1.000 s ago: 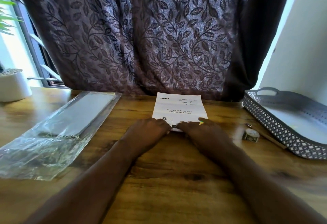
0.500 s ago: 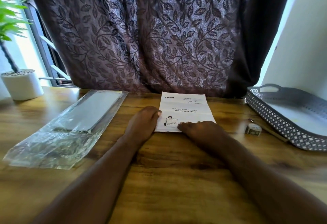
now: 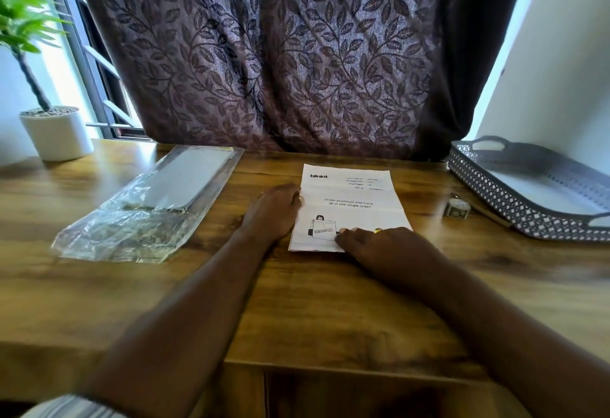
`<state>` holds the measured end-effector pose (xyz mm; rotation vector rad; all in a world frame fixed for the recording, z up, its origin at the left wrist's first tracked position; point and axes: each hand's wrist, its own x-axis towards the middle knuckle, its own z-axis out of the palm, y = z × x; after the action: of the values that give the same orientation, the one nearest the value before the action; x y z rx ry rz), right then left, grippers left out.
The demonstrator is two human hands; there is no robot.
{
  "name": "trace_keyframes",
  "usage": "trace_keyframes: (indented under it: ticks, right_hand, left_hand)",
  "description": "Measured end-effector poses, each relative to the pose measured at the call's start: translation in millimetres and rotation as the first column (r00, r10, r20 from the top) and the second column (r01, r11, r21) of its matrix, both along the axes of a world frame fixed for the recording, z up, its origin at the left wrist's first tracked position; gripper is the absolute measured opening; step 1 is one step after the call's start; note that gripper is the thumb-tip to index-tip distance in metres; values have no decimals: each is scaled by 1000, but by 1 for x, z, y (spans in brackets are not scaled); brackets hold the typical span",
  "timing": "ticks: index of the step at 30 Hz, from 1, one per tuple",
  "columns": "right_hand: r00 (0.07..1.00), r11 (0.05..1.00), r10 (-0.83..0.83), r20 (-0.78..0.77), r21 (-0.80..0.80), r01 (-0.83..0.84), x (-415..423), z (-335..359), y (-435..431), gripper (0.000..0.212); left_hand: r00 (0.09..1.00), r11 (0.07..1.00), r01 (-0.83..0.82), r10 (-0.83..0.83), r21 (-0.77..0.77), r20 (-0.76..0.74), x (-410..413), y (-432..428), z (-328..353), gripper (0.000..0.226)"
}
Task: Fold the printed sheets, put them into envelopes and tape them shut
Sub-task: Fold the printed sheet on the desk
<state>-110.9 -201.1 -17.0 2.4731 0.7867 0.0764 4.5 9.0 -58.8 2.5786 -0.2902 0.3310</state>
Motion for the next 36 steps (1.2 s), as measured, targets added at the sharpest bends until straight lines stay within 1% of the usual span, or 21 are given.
trace_keyframes:
  ticks: [8, 9, 10, 12, 13, 14, 16, 17, 18, 20, 22, 24, 27, 28, 30, 31, 32, 34, 36]
  right_hand:
    - [1000, 1000, 16, -20, 3, -16, -25, -1, -5, 56]
    - [999, 999, 12, -41, 38, -11, -24, 0, -6, 56]
    - [996, 996, -8, -89, 82, 15, -22, 1, -7, 61]
    - [984, 968, -57, -170, 233, 97, -20, 5, -9, 70]
    - [983, 923, -73, -171, 361, 132, -14, 7, -14, 69]
    - [985, 849, -94, -147, 504, 157, -7, 7, -21, 63]
    - [990, 645, -138, -32, 756, 115, 17, -1, -35, 48]
    - [984, 546, -177, 15, 833, 86, 33, -8, -42, 41]
    - [972, 462, -231, 40, 884, 74, 53, -14, -50, 34]
    - [933, 338, -361, 12, 933, 119, 87, -24, -66, 26]
    - [885, 263, -465, 4, 955, 134, 113, -32, -77, 22]
    - [843, 243, -536, 36, 964, 113, 133, -35, -83, 20]
    - [789, 311, -613, 36, 929, 199, 154, -37, -85, 14]
    - [772, 300, -635, 10, 924, 235, 161, -38, -88, 16]
    - [749, 241, -658, -76, 922, 305, 169, -40, -90, 23]
    - [731, 226, -673, -113, 909, 350, 171, -41, -89, 27]
    - [714, 233, -688, -128, 893, 384, 173, -41, -88, 31]
    - [701, 273, -705, -105, 872, 405, 175, -40, -82, 33]
    - [695, 273, -711, -110, 867, 416, 176, -38, -75, 33]
  left_hand:
    - [1000, 998, -17, 18, 53, -13, -13, -3, 5, 36]
    - [1000, 998, -18, 19, 61, -10, -13, -4, 5, 36]
    - [1000, 997, -20, 21, 71, -12, -13, -4, 5, 36]
    - [999, 997, -25, 27, 71, -20, -11, -5, 4, 37]
    - [999, 997, -35, 37, 66, -27, -8, -5, 4, 38]
    - [998, 997, -45, 48, 62, -43, -6, -5, 5, 40]
    - [996, 996, -48, 54, 76, -78, 1, -4, 5, 43]
    - [994, 994, -38, 48, 101, -94, 4, -4, 4, 45]
    - [992, 991, -28, 44, 134, -121, 8, -4, 3, 49]
    - [985, 985, -14, 43, 173, -165, 15, -4, 4, 55]
    - [983, 982, -18, 51, 187, -175, 23, -5, 6, 55]
    - [985, 978, -21, 56, 210, -161, 31, -7, 7, 51]
    - [989, 971, -19, 53, 240, -138, 42, -9, 6, 50]
    - [990, 970, -18, 52, 244, -134, 47, -11, 5, 50]
    - [988, 966, -15, 54, 260, -143, 55, -11, 3, 53]
    - [987, 963, -7, 51, 271, -153, 58, -11, 1, 56]
    - [985, 960, 7, 42, 281, -165, 61, -11, 0, 58]
    - [983, 953, 38, 18, 302, -181, 62, -11, -1, 61]
    - [981, 940, 58, 9, 335, -195, 61, -13, -1, 65]
